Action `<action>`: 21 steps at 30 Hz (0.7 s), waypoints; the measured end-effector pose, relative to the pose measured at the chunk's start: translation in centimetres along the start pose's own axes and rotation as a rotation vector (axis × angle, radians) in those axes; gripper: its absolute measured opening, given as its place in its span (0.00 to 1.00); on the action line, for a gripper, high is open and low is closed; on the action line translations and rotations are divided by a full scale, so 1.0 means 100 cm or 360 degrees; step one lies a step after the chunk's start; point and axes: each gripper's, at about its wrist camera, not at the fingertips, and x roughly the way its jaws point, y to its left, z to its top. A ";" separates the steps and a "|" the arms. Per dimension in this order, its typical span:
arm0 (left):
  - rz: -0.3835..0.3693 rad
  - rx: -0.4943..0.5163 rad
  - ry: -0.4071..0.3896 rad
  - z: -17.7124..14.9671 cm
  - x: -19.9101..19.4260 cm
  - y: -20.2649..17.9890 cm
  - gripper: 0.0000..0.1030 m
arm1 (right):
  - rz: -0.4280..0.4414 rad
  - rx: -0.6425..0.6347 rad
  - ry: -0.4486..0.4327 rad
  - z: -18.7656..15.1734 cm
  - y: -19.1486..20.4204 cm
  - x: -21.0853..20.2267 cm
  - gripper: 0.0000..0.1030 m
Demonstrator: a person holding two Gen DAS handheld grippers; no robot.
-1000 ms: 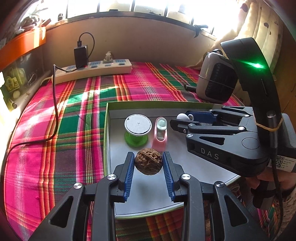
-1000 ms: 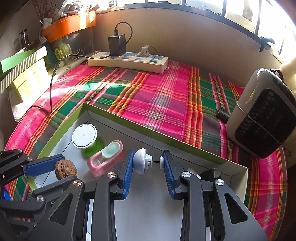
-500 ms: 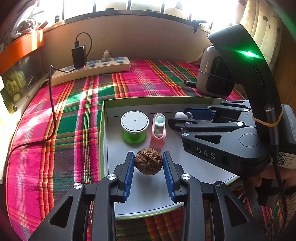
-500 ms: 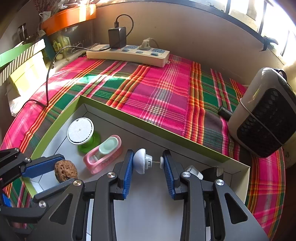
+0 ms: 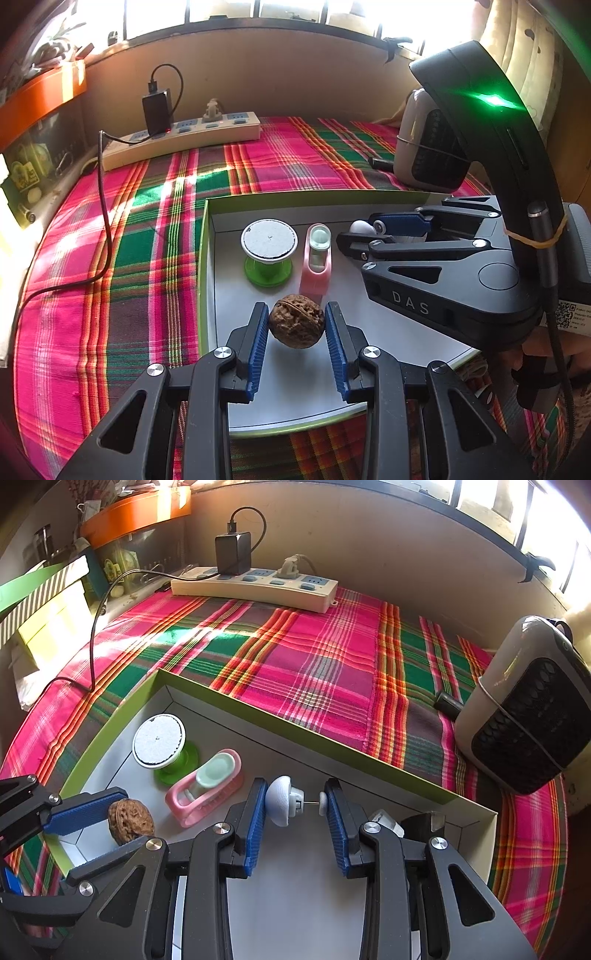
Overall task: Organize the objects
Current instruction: 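Carry the walnut in the left gripper over the box while the right releases the knob inside, then lower the walnut onto the box floor and open the left gripper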
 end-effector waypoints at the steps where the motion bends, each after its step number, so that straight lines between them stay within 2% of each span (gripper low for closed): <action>1: 0.0001 0.0001 -0.0001 0.000 0.000 0.000 0.29 | 0.0000 0.0000 0.0001 0.000 0.000 0.000 0.32; 8: 0.0004 0.0002 0.0000 0.001 0.000 -0.001 0.29 | -0.0002 0.0013 0.0002 0.000 -0.001 0.000 0.34; 13: 0.0002 0.0000 0.0003 0.001 0.001 -0.002 0.30 | 0.0013 0.0040 0.0004 -0.001 -0.002 0.000 0.41; 21: -0.0013 -0.0005 0.0011 -0.003 -0.003 -0.001 0.34 | 0.0005 0.0050 -0.0023 -0.002 -0.004 -0.007 0.42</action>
